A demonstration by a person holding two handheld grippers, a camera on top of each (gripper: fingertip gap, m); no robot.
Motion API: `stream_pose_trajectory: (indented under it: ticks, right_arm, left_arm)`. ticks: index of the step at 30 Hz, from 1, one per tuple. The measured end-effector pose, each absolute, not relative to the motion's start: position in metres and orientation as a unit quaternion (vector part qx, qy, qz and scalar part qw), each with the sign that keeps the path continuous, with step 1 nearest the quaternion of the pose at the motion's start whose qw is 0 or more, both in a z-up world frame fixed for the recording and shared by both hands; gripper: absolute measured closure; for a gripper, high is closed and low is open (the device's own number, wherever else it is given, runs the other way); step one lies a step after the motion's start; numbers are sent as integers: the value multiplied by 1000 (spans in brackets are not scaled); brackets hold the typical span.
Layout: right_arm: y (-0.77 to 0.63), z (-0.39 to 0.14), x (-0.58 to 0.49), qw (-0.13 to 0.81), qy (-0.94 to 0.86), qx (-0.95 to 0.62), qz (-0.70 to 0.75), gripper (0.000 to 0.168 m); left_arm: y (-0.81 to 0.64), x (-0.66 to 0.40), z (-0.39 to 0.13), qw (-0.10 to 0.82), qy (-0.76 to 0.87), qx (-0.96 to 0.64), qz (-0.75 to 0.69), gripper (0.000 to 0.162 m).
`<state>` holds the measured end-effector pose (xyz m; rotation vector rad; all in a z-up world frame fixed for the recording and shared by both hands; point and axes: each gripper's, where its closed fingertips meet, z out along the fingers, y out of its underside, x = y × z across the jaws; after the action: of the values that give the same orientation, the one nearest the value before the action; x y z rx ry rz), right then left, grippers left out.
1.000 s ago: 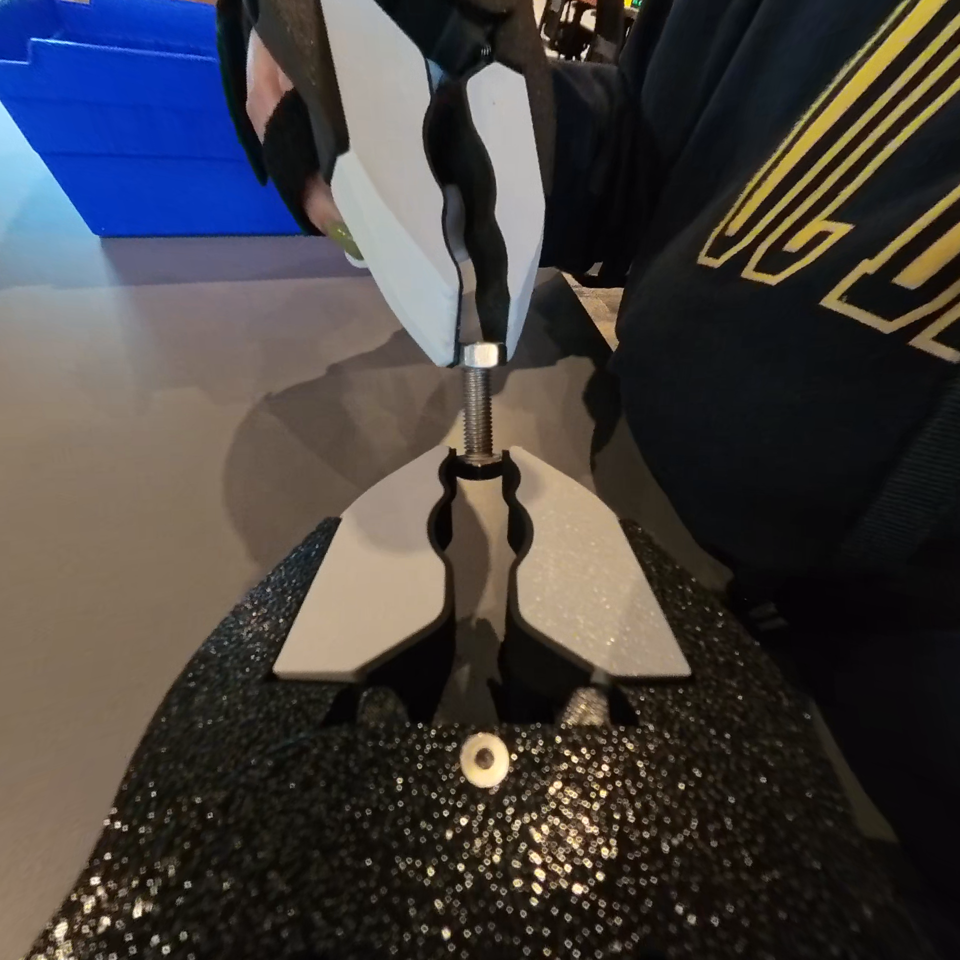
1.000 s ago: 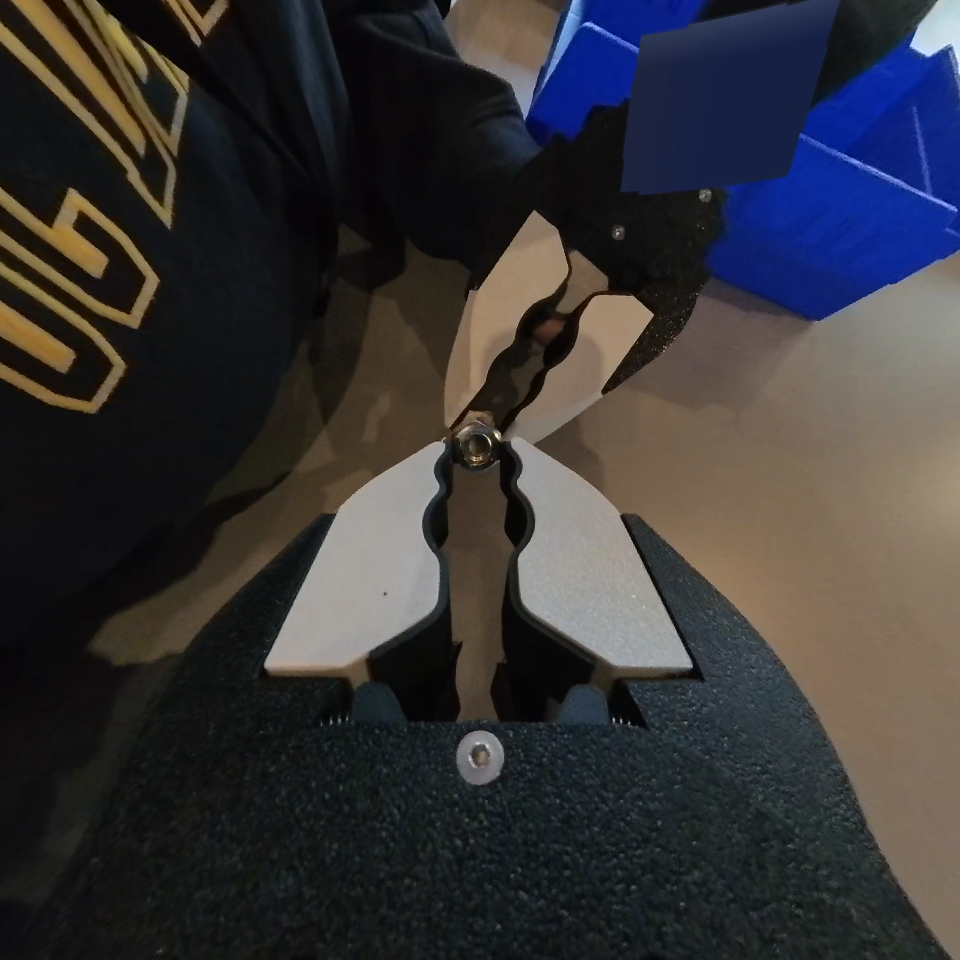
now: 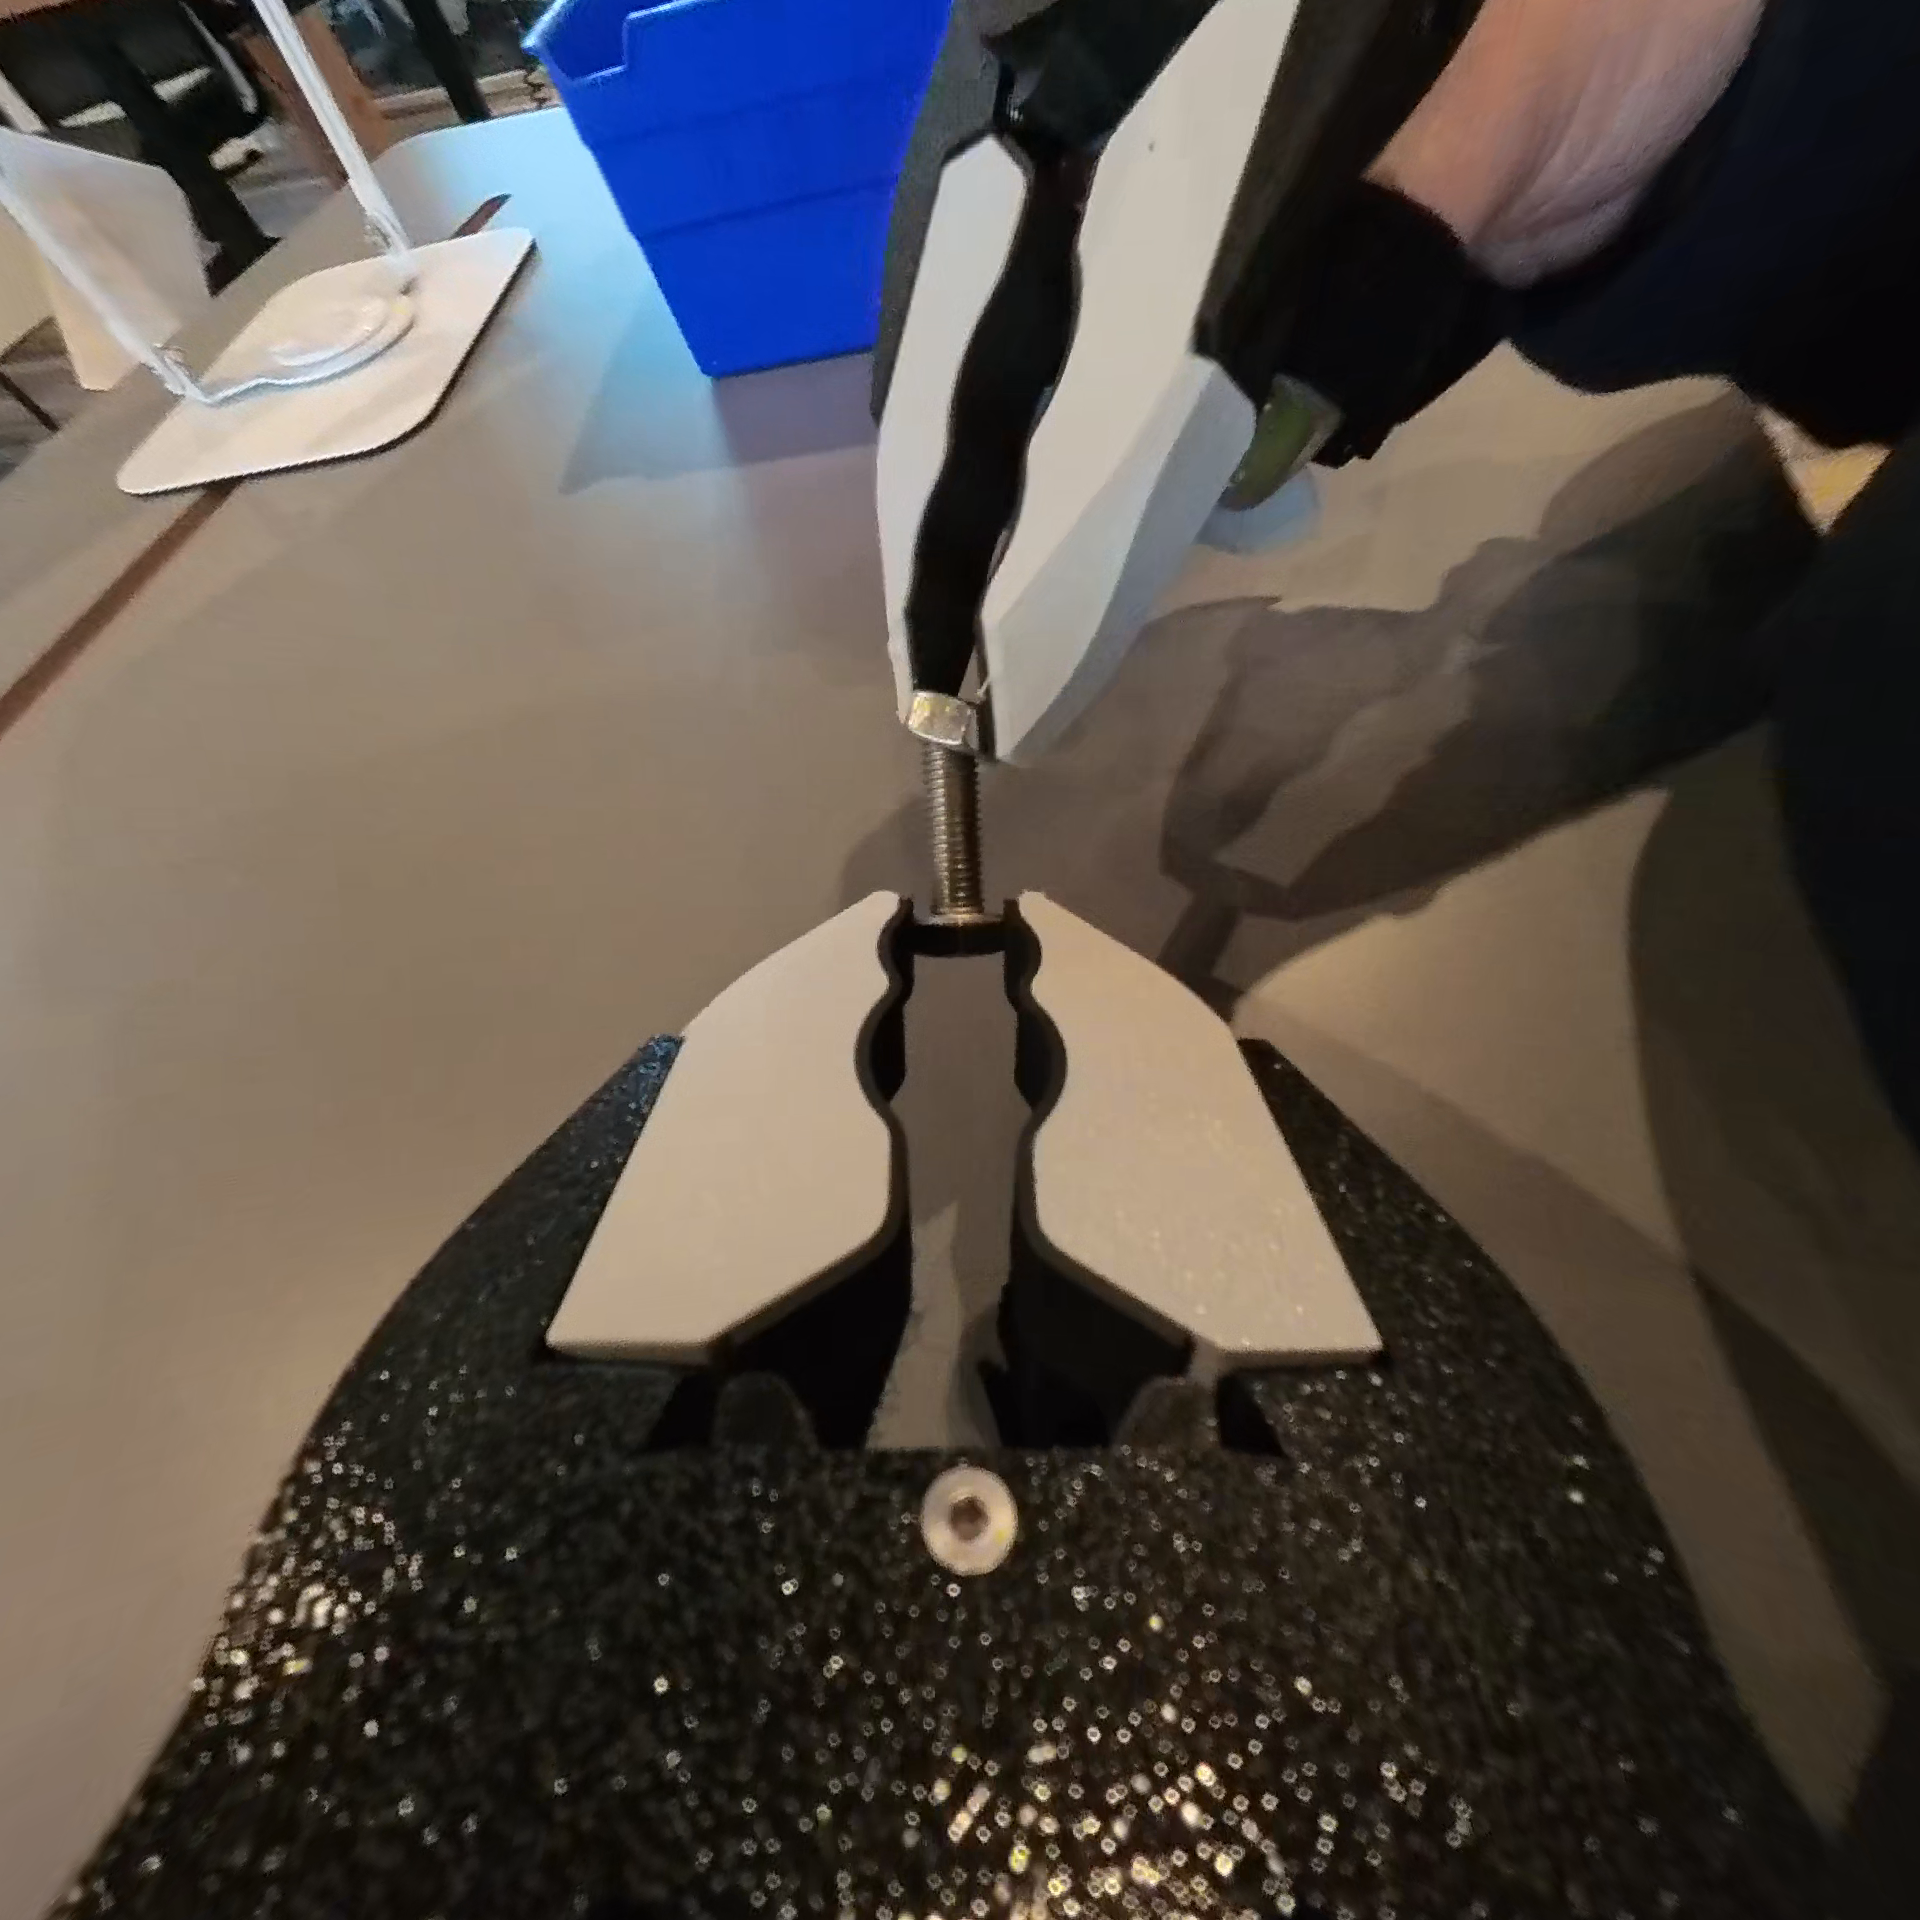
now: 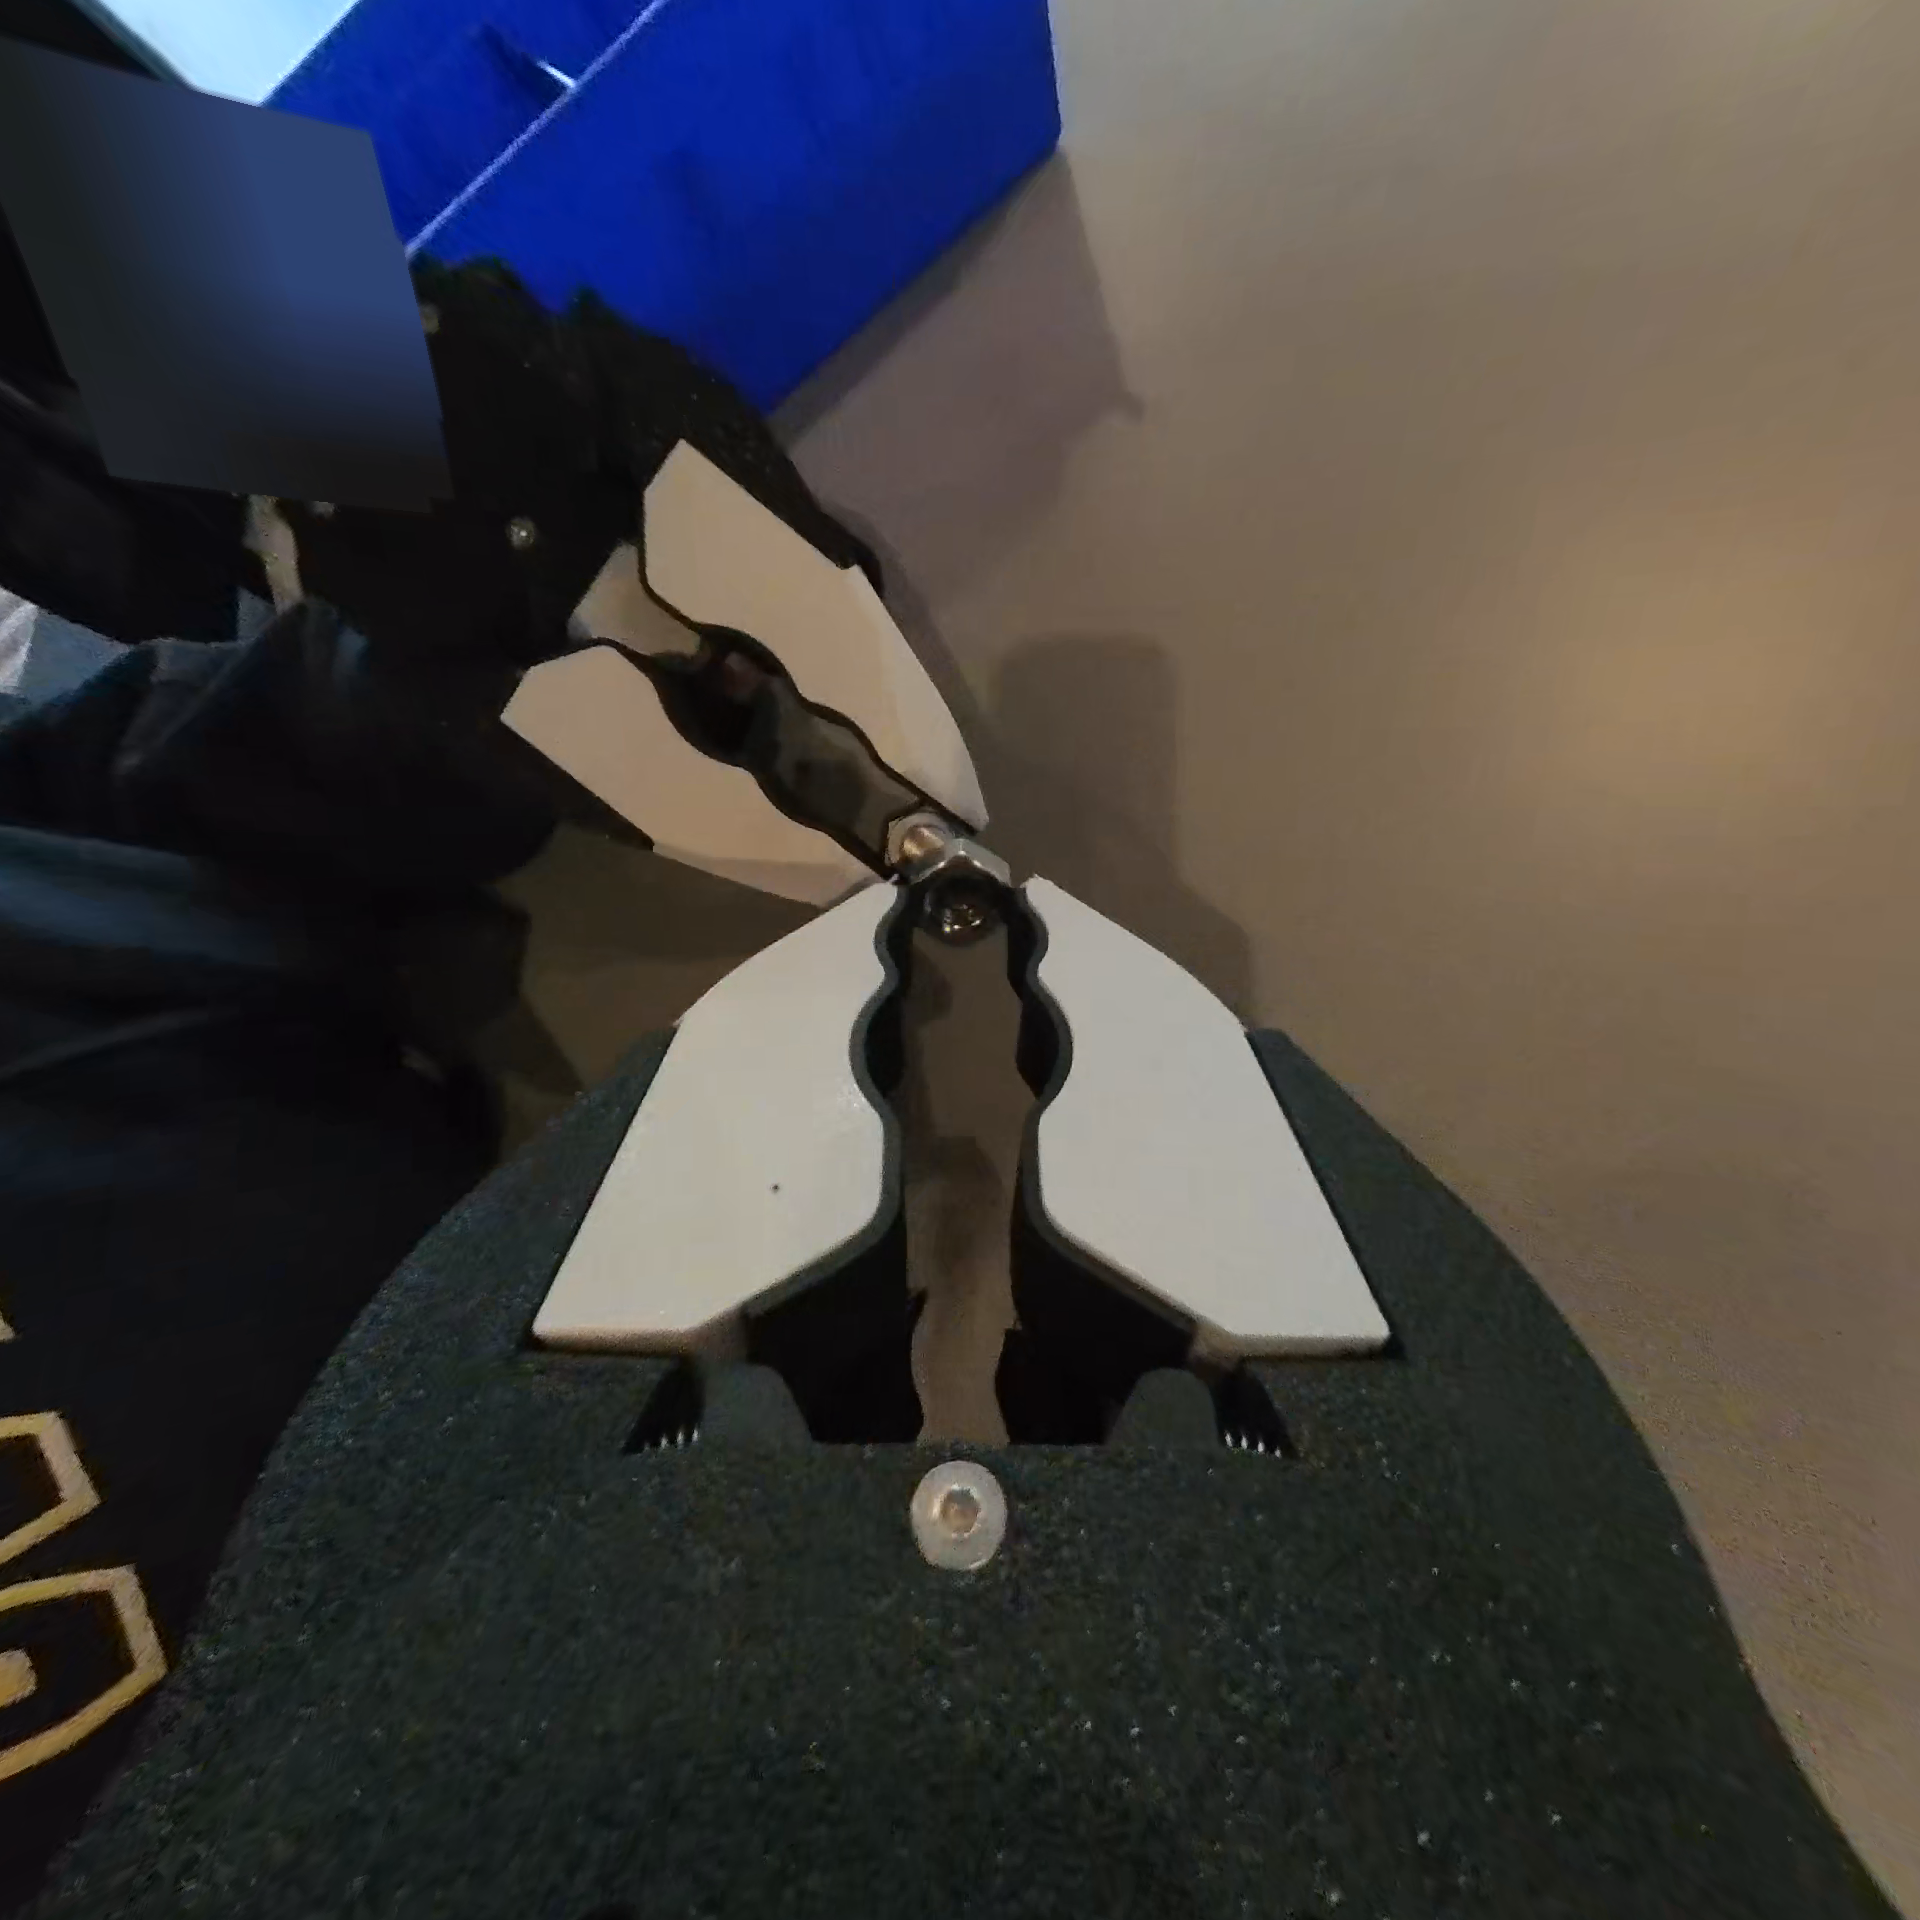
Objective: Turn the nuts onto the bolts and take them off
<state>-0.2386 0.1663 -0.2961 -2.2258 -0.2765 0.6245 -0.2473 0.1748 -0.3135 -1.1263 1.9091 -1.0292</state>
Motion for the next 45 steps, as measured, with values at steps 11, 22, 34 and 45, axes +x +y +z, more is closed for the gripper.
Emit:
stream_pose_trajectory:
  ticks: [11,22,34,45]
  right_arm:
    - [156,-295,-245,356,-149,-880,277,151]
    - [148,-290,-249,351,-200,-874,270,151]
    - [150,-276,-252,360,-174,-870,290,141]
    - [130,-290,-250,360,-317,-845,235,143]
  left_arm:
    - [165,-252,-313,321,747,-402,-422,146]
    - [157,-255,-309,314,751,-378,-441,146]
    - [160,-254,-304,328,738,-382,-449,146]
    - [183,-249,-310,324,707,-454,-435,146]
